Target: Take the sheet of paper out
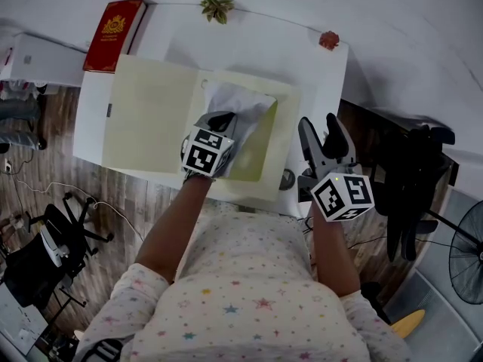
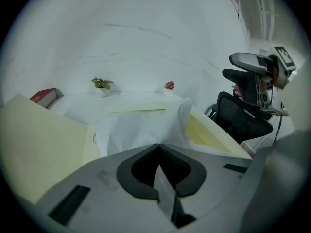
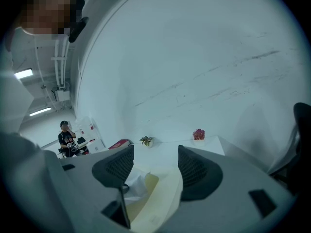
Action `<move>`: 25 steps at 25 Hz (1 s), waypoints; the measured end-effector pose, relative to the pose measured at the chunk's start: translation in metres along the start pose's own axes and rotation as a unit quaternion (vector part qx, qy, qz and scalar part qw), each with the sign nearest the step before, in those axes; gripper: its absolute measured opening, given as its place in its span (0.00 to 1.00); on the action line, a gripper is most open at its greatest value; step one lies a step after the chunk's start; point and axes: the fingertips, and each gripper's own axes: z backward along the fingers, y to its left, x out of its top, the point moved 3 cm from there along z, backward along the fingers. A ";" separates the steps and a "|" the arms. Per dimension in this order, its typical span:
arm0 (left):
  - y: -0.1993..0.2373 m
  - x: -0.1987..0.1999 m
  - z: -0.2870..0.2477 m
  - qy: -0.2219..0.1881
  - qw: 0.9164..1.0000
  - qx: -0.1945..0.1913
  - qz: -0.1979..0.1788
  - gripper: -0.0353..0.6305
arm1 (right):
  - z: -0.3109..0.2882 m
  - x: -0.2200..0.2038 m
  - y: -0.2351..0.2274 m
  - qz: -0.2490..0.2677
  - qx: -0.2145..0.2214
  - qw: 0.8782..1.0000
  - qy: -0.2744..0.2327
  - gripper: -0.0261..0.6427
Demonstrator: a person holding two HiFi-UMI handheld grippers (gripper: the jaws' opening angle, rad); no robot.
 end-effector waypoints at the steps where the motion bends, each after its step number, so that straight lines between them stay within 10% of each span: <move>1: 0.001 0.001 0.002 -0.003 1.000 0.002 0.000 0.08 | 0.000 0.001 0.002 0.001 0.001 1.000 -0.001 0.44; 25: -0.014 0.022 0.047 -0.059 0.998 0.016 0.000 0.07 | 0.027 0.016 0.012 0.014 0.007 0.999 -0.028 0.44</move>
